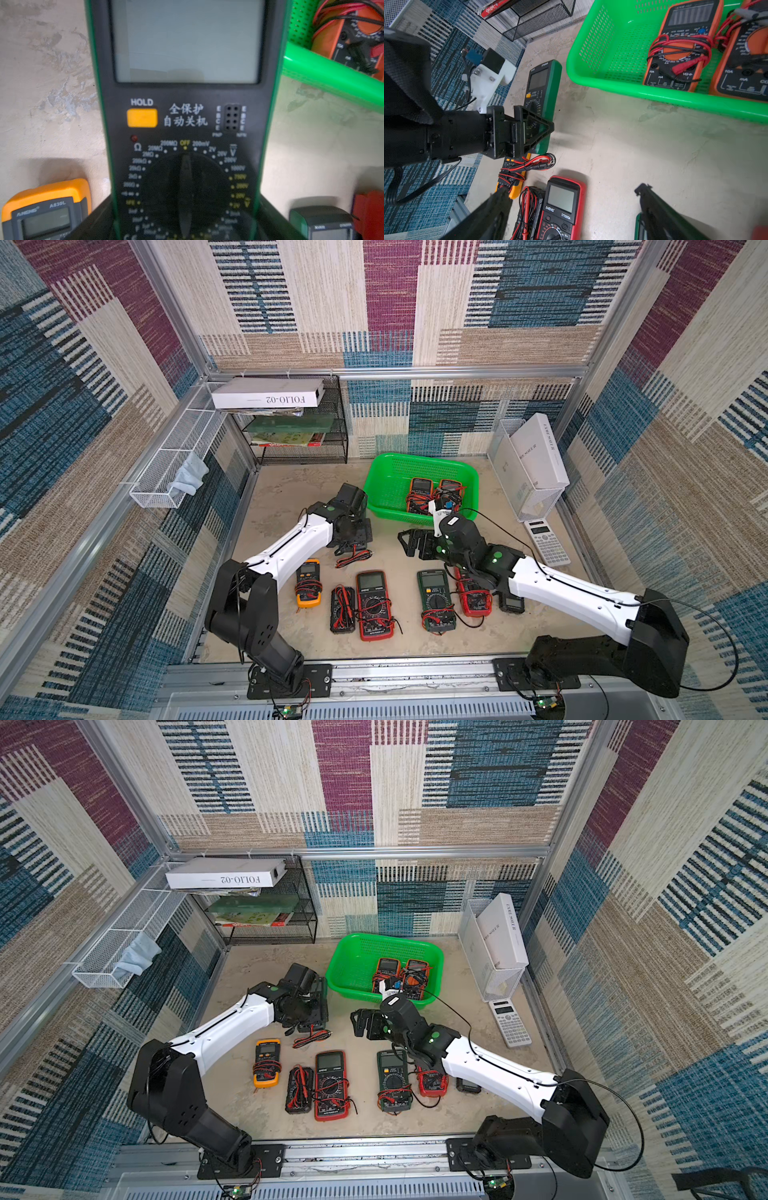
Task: Put the multimeter into the basket
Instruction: Pick up the multimeter from the center of the board, then place the multimeter in the basket.
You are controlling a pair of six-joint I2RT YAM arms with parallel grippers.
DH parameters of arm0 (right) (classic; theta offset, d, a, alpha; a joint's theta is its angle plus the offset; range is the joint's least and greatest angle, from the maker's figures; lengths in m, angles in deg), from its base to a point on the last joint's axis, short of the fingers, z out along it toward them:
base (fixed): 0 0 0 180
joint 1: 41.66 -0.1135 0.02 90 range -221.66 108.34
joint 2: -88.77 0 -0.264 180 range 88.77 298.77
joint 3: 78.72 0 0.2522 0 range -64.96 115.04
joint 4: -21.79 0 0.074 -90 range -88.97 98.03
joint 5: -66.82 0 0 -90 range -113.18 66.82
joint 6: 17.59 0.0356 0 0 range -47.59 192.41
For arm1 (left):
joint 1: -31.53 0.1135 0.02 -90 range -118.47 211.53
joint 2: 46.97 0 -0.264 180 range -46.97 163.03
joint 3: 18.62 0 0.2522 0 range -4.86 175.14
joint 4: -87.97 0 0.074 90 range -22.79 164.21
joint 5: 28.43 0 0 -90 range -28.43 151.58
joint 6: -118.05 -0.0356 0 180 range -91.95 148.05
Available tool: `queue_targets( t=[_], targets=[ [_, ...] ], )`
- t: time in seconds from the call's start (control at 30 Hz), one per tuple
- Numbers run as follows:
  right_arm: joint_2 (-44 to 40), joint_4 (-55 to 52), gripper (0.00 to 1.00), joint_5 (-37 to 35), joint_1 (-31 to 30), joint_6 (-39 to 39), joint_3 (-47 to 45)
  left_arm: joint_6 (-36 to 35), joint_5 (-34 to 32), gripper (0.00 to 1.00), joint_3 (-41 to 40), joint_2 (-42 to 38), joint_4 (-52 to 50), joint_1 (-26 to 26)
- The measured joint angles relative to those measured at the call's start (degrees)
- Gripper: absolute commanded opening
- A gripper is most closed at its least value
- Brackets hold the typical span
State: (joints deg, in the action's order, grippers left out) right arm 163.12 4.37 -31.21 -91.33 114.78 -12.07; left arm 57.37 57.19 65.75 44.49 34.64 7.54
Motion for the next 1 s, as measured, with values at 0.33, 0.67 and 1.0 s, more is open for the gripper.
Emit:
queue_targets(
  t=[0.33,0.67,1.0],
  targets=[
    [-0.31,0.07,0.99,3.28,2.36,-0.48,0.57,-3.32,2.05,0.0,8.02,-0.63,-2.78,-0.26],
    [-1.16,0.15,1.0,4.7,4.15,-0.52,-0.39,-6.34,3.3,0.0,20.26,5.51,-4.26,-1.51],
    [-3.34,0.11,0.99,5.53,7.32,-0.55,-2.54,-9.44,4.24,0.0,32.61,14.73,-4.61,-3.32]
  ],
)
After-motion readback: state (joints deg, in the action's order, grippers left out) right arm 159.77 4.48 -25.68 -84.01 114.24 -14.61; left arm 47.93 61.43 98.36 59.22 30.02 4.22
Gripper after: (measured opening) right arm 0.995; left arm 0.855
